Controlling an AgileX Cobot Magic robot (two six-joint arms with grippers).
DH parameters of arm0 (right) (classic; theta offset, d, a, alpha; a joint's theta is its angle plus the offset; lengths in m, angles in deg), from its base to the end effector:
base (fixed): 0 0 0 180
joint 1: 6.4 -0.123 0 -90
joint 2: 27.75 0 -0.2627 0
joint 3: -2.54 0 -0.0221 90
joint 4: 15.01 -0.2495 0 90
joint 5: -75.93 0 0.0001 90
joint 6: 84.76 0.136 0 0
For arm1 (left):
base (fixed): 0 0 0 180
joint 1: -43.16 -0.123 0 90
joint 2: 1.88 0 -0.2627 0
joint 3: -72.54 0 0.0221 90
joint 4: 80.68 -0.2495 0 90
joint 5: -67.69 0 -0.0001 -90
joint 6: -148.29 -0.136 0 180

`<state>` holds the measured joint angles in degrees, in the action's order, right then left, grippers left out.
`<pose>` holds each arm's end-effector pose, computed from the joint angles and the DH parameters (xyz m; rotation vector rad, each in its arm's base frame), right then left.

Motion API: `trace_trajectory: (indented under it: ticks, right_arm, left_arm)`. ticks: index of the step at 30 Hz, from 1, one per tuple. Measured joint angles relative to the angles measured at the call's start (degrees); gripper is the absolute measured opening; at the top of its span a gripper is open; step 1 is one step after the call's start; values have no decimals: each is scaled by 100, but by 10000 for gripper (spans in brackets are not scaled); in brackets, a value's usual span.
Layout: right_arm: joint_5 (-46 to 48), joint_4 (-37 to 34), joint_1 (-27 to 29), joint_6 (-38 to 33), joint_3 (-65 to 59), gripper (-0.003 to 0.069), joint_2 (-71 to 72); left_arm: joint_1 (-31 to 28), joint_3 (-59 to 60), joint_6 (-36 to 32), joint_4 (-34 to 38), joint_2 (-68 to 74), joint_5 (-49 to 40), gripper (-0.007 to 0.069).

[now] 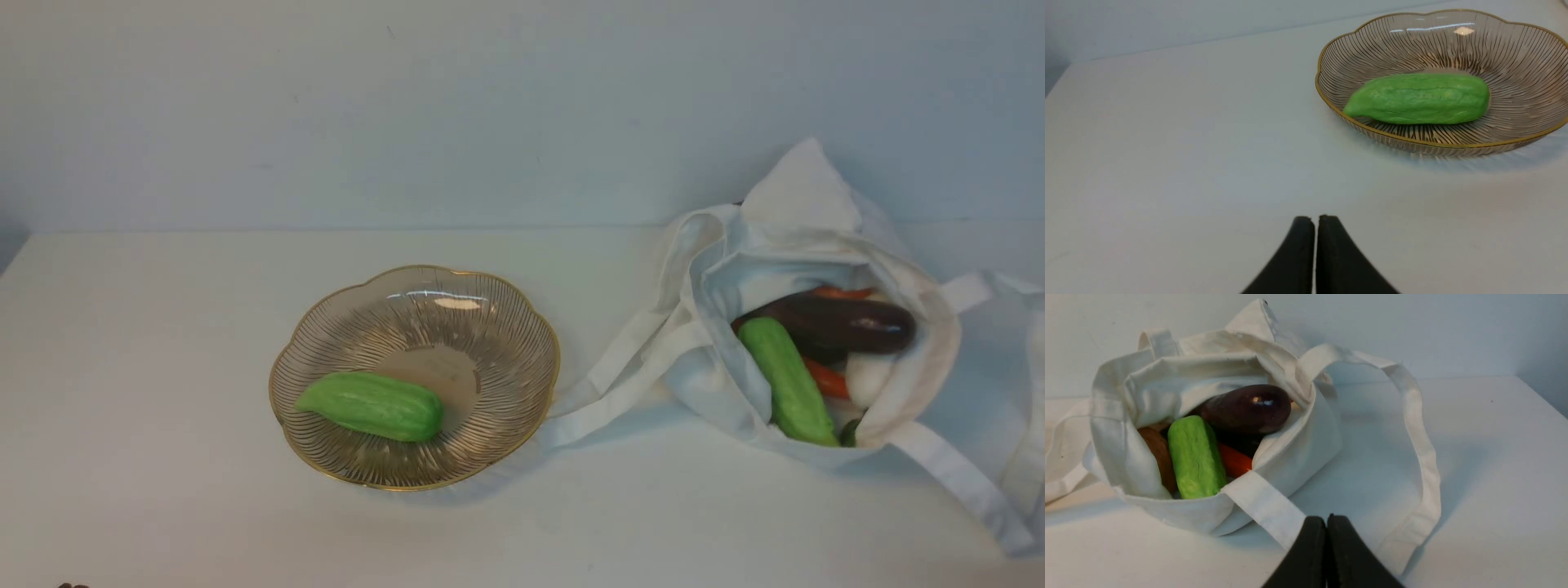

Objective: Take vegetables from cloth bag on white table place on plate.
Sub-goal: 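Reach into the cloth bag and grasp the green vegetable inside with the right gripper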

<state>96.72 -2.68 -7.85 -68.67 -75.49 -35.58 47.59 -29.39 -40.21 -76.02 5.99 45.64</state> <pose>0.1174 -0.0074 0.1609 0.1027 1.8500 0.0025 0.1157 -0.0131 0.1567 0.1622 1.8766 -0.0317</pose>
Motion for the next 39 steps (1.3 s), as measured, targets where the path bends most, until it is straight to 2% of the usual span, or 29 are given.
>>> trace_trajectory:
  ticks: [7,10,16,25,30,33,36,39]
  right_arm:
    - [0,-4,0,8,0,-15,0]
    - [-282,-270,0,137,-13,-15,0]
    - [-1876,-1411,0,871,-14,-15,0]
    - [-2367,-1663,0,1086,-14,-15,0]
    - [-3203,-1687,0,1157,64,-15,0]
    - [-3004,-1673,0,1246,575,-15,-122]
    - [-1787,-1406,0,1258,1836,-15,-934]
    - [-77,-1234,0,947,3002,-15,-2002]
  left_arm:
    - [0,0,0,0,0,0,-5]
    - [0,0,0,0,0,0,-5]
    - [0,0,0,0,0,0,-5]
    - [0,0,0,0,0,0,-5]
    - [0,0,0,0,0,0,-5]
    - [0,0,0,0,0,0,-5]
    - [0,0,0,0,0,0,-5]
    - [0,0,0,0,0,0,-5]
